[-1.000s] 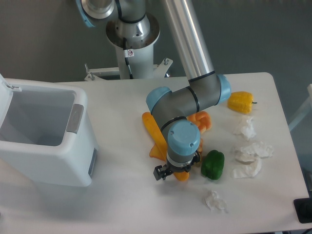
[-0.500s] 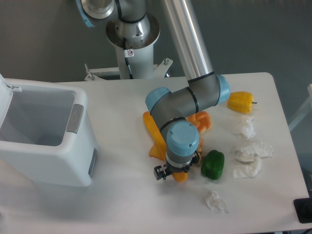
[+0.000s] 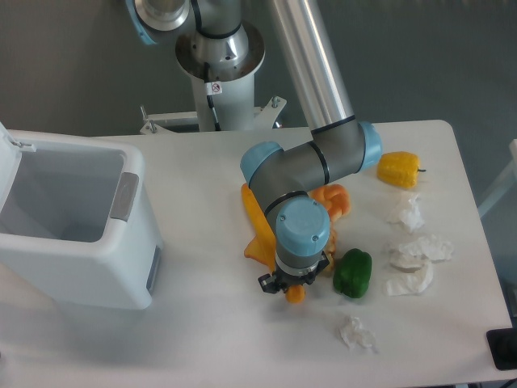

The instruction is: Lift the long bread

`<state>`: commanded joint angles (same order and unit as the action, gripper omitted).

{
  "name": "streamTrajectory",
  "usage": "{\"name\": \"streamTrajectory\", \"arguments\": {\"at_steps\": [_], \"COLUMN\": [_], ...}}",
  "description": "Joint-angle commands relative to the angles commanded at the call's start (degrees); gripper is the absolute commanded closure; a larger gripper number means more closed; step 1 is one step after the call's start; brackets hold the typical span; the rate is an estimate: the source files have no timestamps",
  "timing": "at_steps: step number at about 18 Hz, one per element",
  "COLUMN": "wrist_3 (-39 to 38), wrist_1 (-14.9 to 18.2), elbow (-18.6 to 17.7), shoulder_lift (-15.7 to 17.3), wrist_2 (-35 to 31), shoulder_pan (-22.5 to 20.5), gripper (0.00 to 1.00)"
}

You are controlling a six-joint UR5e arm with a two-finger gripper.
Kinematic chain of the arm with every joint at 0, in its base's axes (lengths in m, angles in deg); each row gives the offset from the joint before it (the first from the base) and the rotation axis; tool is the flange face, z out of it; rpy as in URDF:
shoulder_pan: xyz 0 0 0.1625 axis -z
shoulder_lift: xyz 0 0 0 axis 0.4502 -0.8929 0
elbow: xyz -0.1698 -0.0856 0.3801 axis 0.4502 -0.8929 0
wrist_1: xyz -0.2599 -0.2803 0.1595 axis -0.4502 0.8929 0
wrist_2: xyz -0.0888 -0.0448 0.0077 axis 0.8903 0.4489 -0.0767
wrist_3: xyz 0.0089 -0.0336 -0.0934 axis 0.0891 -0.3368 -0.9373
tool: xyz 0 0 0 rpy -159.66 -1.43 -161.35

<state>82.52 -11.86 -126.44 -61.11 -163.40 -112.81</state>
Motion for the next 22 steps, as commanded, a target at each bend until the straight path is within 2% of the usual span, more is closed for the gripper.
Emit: {"name": "streamTrajectory", "arguments": {"at_steps": [5, 10, 11, 15, 22], "wrist_3": [0.3, 2.1, 3.8, 13.0, 27.6], "wrist_1": [0.0, 1.6, 2.4, 2.0, 2.5], "elbow": [0.1, 0.2, 0.4, 0.4, 0.4], "shoulder_lift": [1.1, 6.8, 8.2, 11.0, 18.3], "wrist_2": [-1.9, -2.4, -2.3, -2.2, -2.1], "shoulder_pan": [0.1, 0.6, 0.6, 0.7, 1.4], "gripper": [0.99, 0.99, 1.0, 0.99, 0.99]}}
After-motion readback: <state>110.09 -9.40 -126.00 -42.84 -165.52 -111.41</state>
